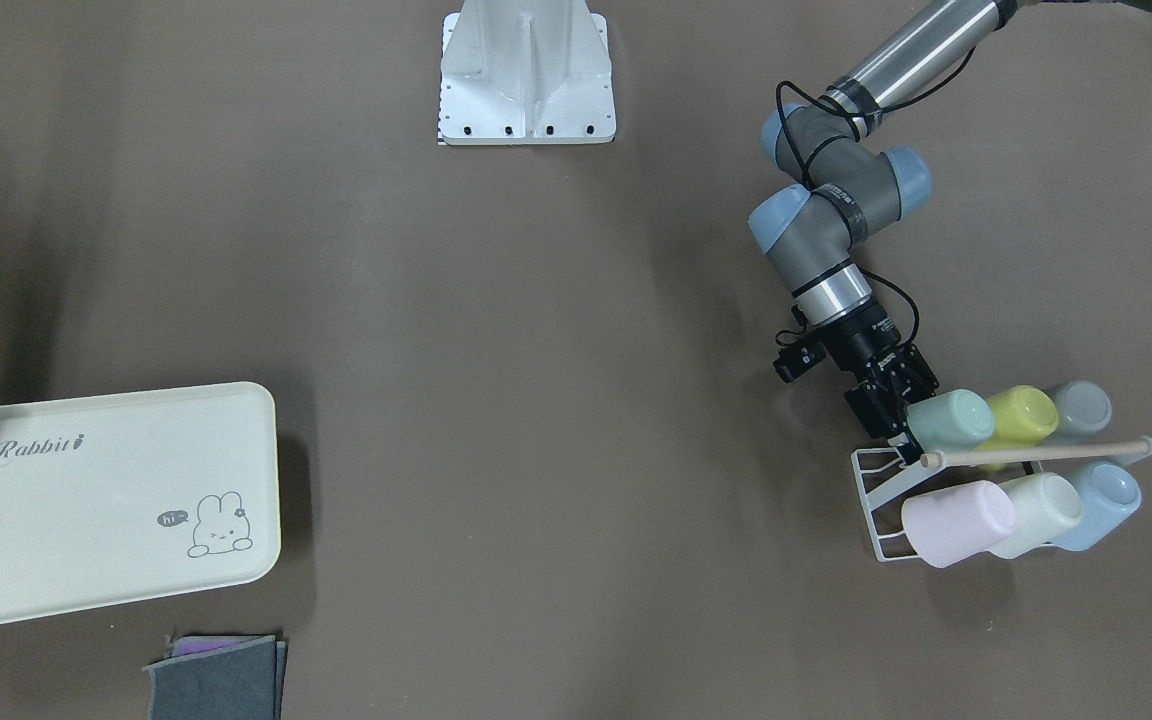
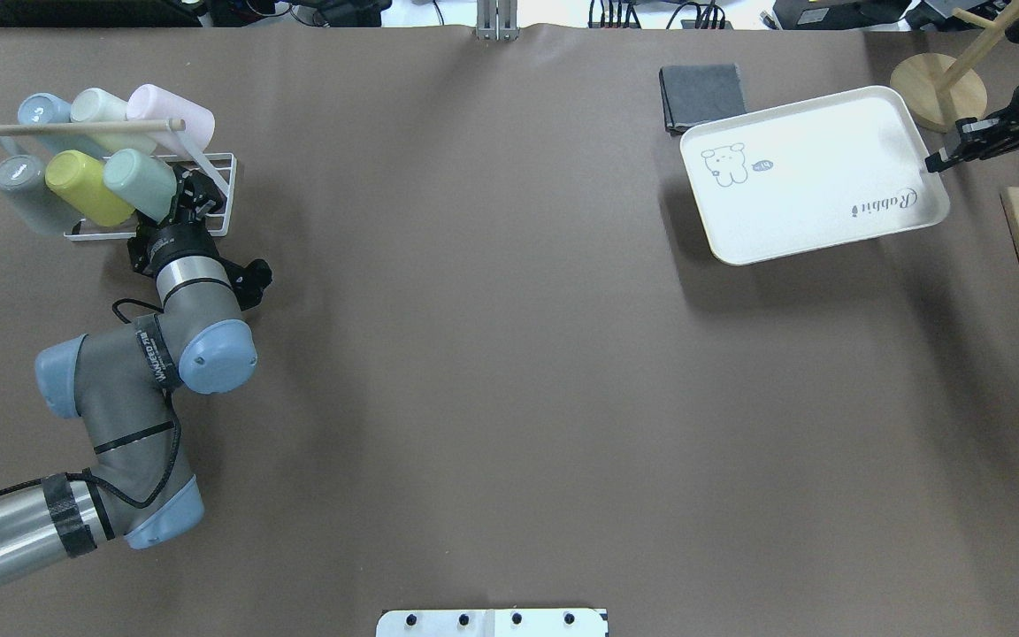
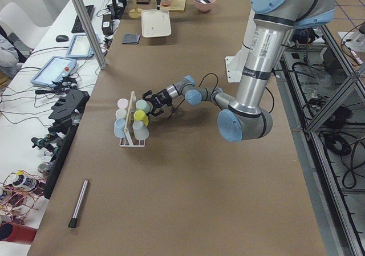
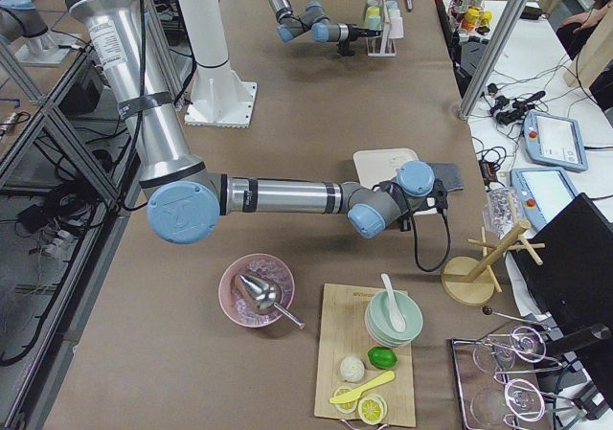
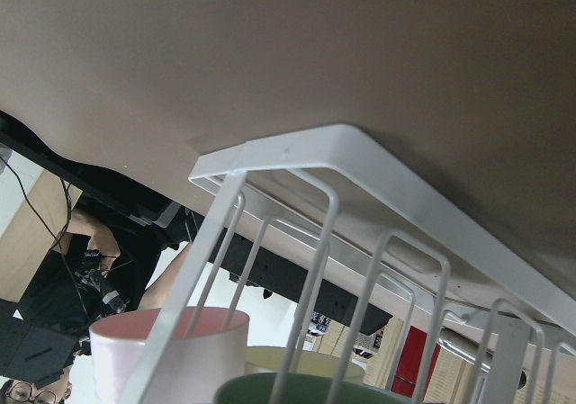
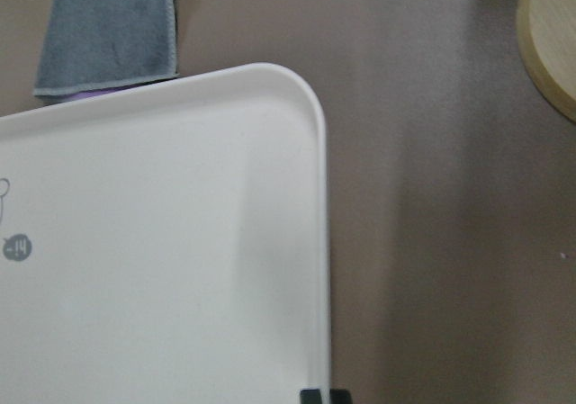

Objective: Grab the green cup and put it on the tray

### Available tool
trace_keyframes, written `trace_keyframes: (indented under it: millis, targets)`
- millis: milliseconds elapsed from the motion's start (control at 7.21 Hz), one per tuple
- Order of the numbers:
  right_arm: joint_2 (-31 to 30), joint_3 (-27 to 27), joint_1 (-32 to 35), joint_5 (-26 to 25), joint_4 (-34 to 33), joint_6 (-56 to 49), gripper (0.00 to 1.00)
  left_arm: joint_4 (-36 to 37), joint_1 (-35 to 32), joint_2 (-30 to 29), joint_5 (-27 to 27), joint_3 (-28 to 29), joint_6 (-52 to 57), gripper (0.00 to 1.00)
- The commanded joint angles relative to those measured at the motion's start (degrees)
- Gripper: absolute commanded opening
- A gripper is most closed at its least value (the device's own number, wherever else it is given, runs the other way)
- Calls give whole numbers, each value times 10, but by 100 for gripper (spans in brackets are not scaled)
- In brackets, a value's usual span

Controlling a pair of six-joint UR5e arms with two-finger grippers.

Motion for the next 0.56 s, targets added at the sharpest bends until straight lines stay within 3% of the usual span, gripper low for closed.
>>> trace_keyframes:
  millis: [0, 278, 416]
  targets:
    - [20, 36, -17, 8, 0, 40, 0, 0, 0, -3, 1, -5, 18, 81]
    - [26, 109, -84, -11, 1, 182, 0, 0, -1, -2, 1, -9, 18, 81]
    - [32, 139, -124, -45, 1, 240, 0, 0, -2, 0, 1, -18, 24, 81]
